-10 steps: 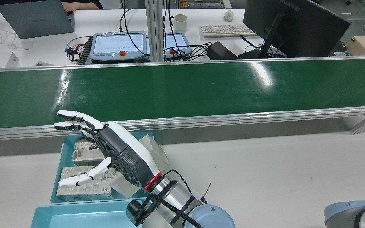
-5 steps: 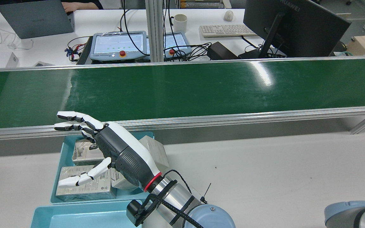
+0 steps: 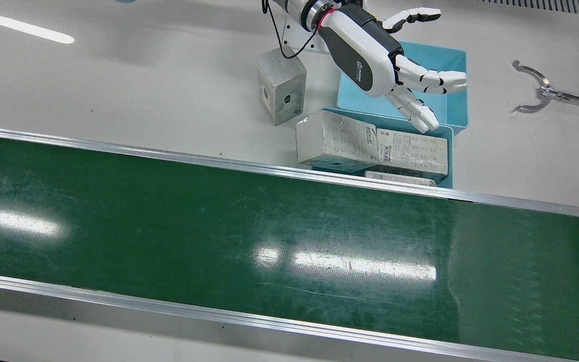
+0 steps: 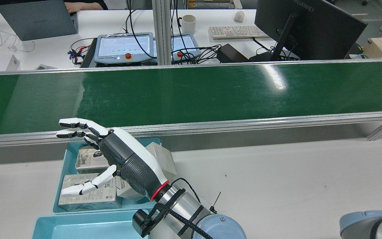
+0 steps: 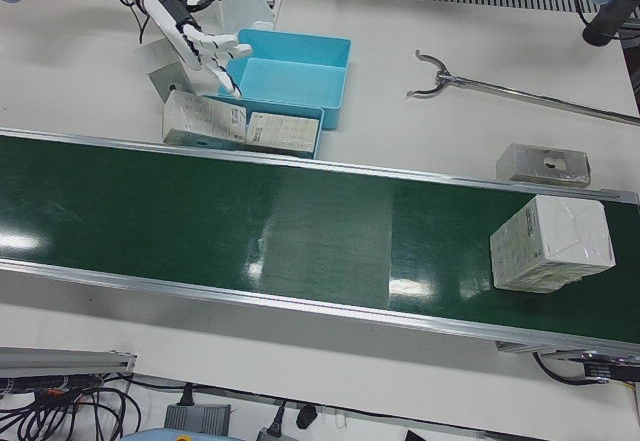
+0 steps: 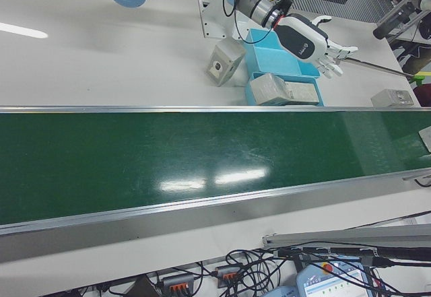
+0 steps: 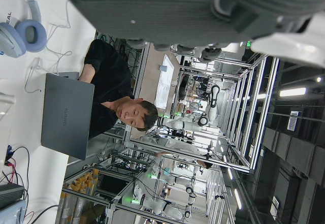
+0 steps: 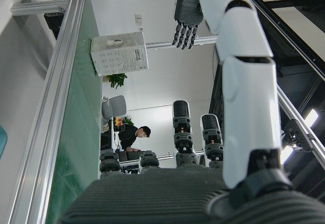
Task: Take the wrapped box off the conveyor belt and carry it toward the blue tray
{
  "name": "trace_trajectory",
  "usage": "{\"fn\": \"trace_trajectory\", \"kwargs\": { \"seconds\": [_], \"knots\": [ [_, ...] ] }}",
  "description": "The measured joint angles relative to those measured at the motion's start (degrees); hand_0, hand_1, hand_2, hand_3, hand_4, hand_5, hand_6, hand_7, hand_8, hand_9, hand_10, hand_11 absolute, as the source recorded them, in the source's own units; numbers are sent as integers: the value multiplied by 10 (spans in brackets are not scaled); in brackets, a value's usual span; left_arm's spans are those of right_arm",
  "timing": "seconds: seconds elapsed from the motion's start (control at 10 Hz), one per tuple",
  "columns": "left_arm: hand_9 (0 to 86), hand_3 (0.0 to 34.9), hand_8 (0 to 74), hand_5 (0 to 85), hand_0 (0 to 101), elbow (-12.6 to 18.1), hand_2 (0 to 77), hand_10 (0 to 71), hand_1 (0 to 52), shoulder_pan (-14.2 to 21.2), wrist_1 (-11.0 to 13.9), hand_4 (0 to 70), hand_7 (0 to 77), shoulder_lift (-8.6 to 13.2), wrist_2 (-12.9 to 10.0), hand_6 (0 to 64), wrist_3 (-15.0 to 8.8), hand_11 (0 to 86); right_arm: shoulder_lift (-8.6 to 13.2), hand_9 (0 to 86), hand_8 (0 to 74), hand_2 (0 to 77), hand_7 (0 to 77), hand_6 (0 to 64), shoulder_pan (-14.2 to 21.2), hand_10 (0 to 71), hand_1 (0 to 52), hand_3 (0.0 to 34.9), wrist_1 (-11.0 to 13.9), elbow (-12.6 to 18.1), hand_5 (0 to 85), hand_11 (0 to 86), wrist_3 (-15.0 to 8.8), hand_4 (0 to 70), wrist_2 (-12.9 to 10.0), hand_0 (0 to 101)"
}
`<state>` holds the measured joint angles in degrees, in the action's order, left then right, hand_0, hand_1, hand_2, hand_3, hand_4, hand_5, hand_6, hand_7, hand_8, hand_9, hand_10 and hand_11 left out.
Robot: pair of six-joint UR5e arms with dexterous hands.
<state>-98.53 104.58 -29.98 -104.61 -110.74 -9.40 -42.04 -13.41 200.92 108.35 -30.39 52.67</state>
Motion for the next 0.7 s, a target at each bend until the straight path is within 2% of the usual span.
{"fn": "trace_trajectory", "kwargs": {
  "seconds": [0.7],
  "knots": [
    [0, 0, 0, 11, 0, 0, 5, 0, 0, 0, 0, 0, 0, 0, 0, 0, 0, 0, 0, 38, 11, 213, 191, 109, 0, 33, 185, 144, 0, 0, 218, 71, 0, 65, 0, 499]
  ]
}}
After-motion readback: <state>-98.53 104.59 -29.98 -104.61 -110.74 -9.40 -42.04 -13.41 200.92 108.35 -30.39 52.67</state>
